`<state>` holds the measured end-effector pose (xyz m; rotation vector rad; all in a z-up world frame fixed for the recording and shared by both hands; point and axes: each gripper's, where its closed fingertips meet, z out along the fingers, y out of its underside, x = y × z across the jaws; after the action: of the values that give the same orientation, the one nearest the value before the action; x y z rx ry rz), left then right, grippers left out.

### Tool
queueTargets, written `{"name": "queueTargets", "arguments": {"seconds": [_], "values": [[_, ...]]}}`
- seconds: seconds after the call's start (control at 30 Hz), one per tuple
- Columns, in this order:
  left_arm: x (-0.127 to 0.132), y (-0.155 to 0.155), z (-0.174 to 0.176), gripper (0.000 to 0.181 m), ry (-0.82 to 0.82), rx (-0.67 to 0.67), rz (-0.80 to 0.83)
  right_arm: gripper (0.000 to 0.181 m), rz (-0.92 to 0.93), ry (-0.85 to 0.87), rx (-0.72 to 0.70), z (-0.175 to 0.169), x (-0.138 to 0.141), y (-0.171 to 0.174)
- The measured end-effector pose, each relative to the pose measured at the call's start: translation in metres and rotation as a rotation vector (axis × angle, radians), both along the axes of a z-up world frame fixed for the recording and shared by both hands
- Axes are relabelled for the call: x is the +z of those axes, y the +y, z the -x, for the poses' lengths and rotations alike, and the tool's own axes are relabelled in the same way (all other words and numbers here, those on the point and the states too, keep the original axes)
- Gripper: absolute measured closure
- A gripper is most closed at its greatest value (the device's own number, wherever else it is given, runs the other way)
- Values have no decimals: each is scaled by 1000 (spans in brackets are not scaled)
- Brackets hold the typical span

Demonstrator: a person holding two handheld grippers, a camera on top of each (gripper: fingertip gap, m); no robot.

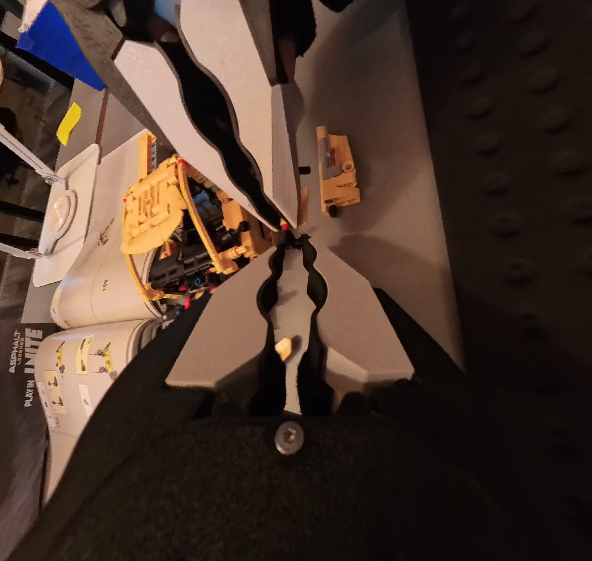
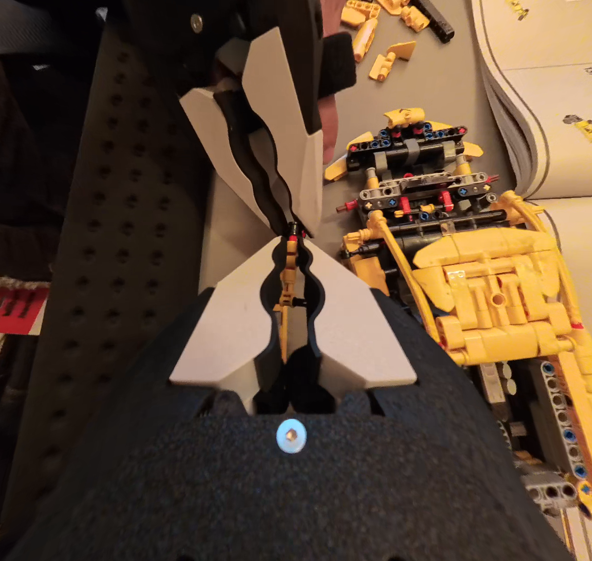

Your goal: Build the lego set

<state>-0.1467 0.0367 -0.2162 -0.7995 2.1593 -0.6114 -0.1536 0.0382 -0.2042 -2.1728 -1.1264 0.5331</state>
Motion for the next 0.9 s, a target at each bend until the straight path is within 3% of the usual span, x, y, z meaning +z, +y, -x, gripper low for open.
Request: {"name": "queueTargets", "arguments": {"seconds": [0.1, 0.3, 0.37, 0.5, 0.9], "values": [[-1, 2, 1, 170, 14, 7, 21, 176, -13, -10, -3, 0, -1, 2], [39, -6, 1, 167, -61, -8, 396, 175, -65, 185, 18, -2, 34, -4], [44, -4, 3, 158, -73, -10, 441, 175, -68, 176, 17, -5, 33, -4], [60, -5, 6, 157, -106, -41, 542, 175, -64, 174, 34, -2, 32, -6], [58, -16, 11, 175, -94, -98, 543, 175, -72, 183, 74, 7, 35, -11]]}}
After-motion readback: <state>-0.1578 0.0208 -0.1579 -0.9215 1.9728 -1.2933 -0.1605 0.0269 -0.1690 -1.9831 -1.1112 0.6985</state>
